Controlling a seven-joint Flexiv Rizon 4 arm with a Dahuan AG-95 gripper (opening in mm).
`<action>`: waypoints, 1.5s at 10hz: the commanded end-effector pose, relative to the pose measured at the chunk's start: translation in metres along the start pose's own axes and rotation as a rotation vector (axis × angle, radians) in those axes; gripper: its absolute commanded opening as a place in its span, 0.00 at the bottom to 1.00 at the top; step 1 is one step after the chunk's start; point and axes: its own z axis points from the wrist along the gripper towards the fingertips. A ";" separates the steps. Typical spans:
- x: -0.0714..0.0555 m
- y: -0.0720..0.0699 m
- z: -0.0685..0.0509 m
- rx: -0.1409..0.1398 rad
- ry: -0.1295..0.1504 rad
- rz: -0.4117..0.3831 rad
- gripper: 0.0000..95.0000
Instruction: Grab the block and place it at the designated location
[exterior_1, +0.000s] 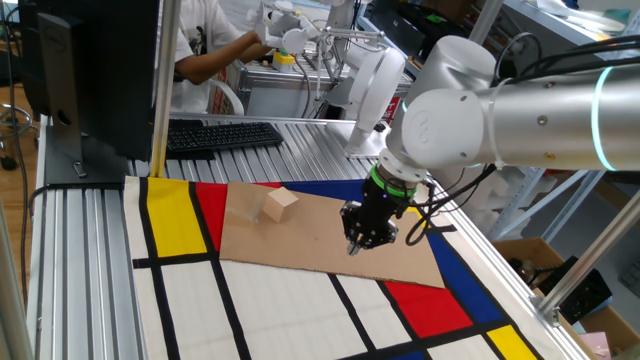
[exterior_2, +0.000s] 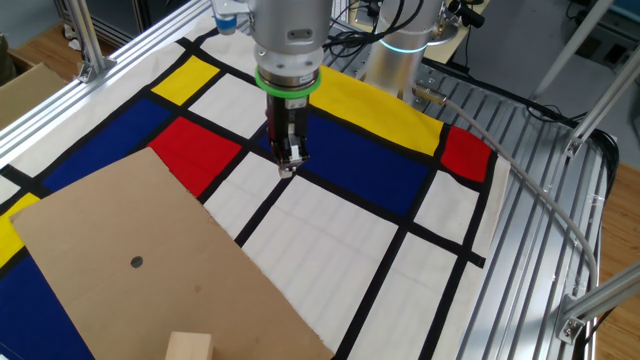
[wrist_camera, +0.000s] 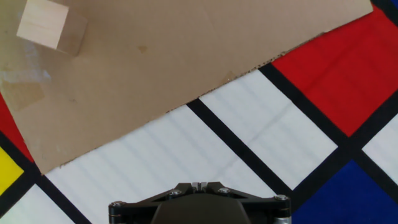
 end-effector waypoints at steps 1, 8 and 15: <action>-0.006 0.009 0.005 0.008 -0.002 0.009 0.00; -0.041 0.094 0.033 0.023 0.006 0.031 0.00; -0.093 0.156 0.058 0.007 0.032 0.030 0.00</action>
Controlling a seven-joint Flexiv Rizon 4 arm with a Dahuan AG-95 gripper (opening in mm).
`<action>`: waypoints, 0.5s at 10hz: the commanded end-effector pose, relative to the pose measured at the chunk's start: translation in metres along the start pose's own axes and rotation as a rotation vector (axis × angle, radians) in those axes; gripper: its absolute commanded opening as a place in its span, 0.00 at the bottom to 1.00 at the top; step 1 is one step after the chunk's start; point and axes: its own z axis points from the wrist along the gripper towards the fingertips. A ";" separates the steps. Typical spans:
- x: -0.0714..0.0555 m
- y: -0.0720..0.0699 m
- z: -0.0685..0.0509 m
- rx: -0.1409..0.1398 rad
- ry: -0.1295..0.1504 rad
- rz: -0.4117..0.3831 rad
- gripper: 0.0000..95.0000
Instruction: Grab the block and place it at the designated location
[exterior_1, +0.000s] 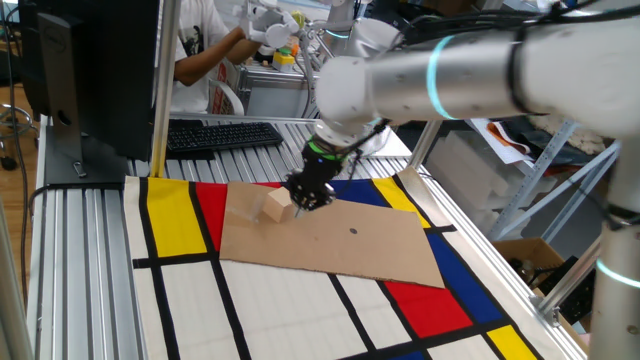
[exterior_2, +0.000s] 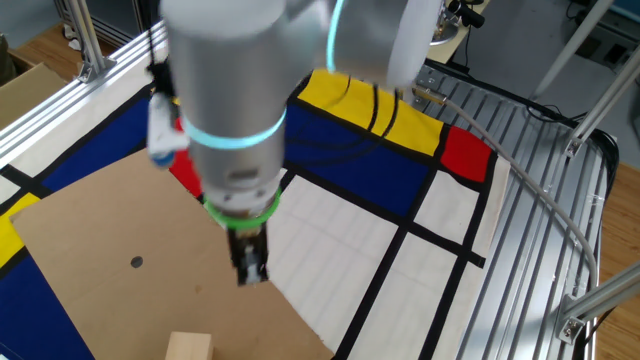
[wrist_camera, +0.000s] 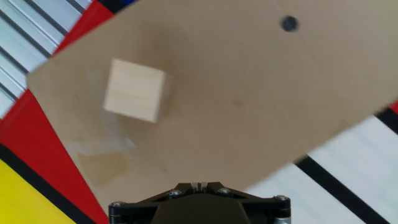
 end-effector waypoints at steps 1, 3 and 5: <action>-0.010 0.005 -0.003 -0.001 0.012 -0.017 0.00; -0.023 0.015 -0.005 0.001 0.018 -0.018 0.00; -0.029 0.025 -0.003 0.024 0.026 -0.008 0.00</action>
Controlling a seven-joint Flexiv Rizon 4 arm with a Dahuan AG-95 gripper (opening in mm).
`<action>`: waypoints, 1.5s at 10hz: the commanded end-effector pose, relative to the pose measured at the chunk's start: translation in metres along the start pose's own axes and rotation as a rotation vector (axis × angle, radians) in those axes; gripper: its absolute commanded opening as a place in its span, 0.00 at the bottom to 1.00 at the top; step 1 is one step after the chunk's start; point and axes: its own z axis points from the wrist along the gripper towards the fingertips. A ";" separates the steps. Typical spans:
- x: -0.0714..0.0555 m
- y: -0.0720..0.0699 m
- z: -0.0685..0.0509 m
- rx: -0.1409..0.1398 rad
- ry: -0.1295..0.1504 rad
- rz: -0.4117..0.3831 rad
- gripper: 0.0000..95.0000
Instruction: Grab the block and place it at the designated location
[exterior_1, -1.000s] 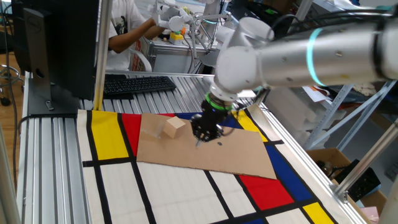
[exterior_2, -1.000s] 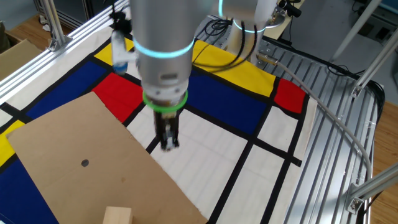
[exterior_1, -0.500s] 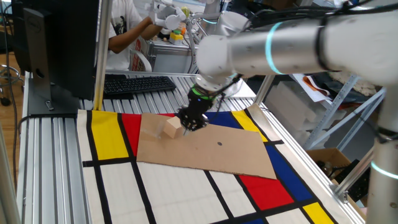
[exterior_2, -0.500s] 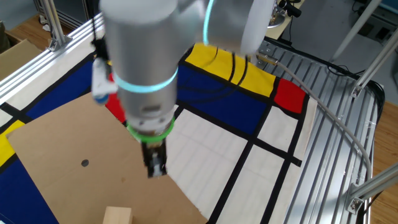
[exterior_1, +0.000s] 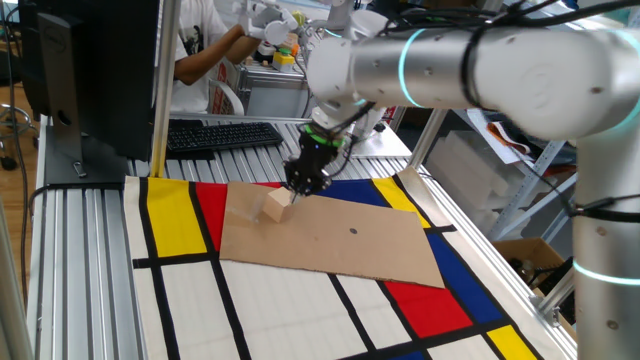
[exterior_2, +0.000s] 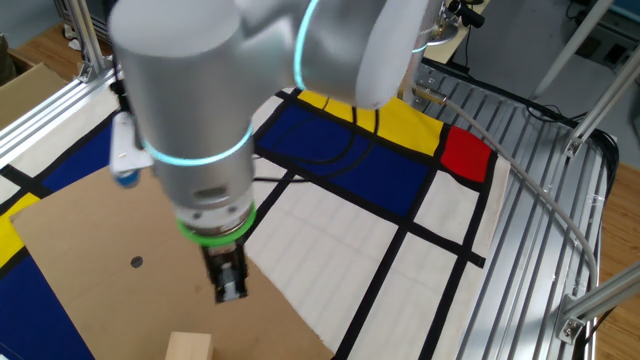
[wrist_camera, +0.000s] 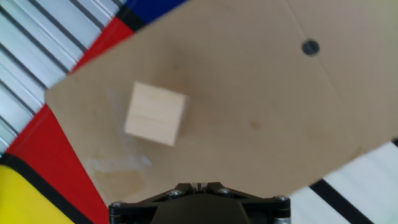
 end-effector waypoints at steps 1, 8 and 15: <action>-0.003 0.007 0.003 0.020 0.007 0.011 0.20; -0.022 0.020 0.012 0.025 0.006 0.057 0.40; -0.024 0.026 0.022 0.001 -0.066 0.122 0.40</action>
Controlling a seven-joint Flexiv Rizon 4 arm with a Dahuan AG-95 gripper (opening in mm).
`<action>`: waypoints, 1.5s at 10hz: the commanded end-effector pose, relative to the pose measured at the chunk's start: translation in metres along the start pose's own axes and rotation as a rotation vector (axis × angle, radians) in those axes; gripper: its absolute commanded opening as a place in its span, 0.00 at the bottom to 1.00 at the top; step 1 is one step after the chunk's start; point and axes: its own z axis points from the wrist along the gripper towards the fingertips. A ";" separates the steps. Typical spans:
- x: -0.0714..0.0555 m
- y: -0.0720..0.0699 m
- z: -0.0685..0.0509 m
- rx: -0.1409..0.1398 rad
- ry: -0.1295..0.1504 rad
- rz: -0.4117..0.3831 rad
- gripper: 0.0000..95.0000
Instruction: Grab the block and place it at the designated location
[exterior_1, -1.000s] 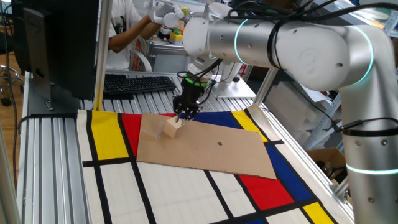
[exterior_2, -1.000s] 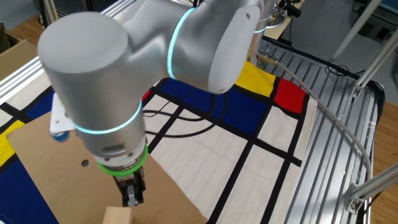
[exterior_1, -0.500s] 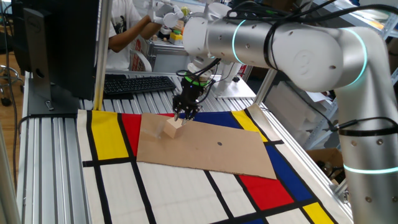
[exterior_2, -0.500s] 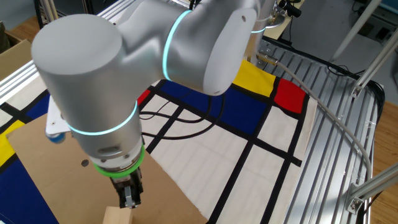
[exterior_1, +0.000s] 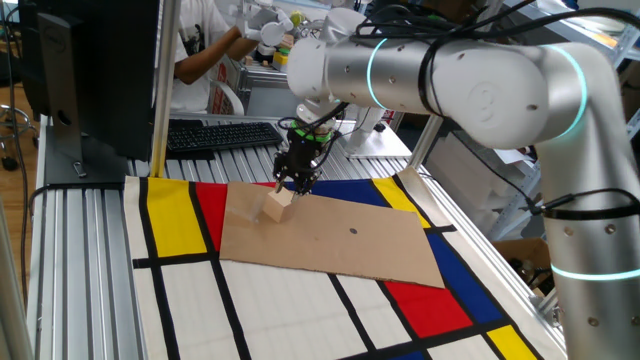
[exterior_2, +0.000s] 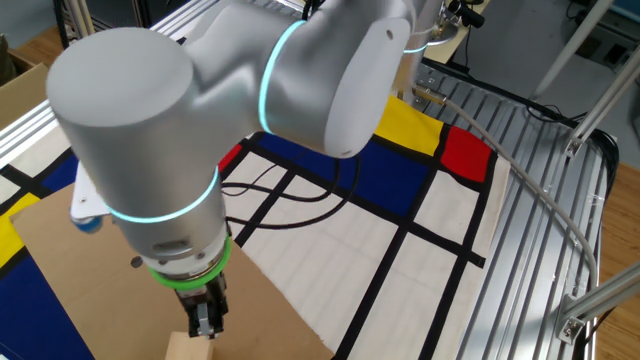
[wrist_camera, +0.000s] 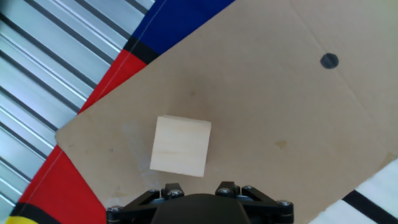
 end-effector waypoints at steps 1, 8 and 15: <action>-0.001 0.003 0.002 0.000 -0.004 0.013 0.40; 0.000 0.004 0.004 -0.011 0.006 0.019 0.40; 0.000 0.004 0.004 -0.001 0.014 0.016 0.40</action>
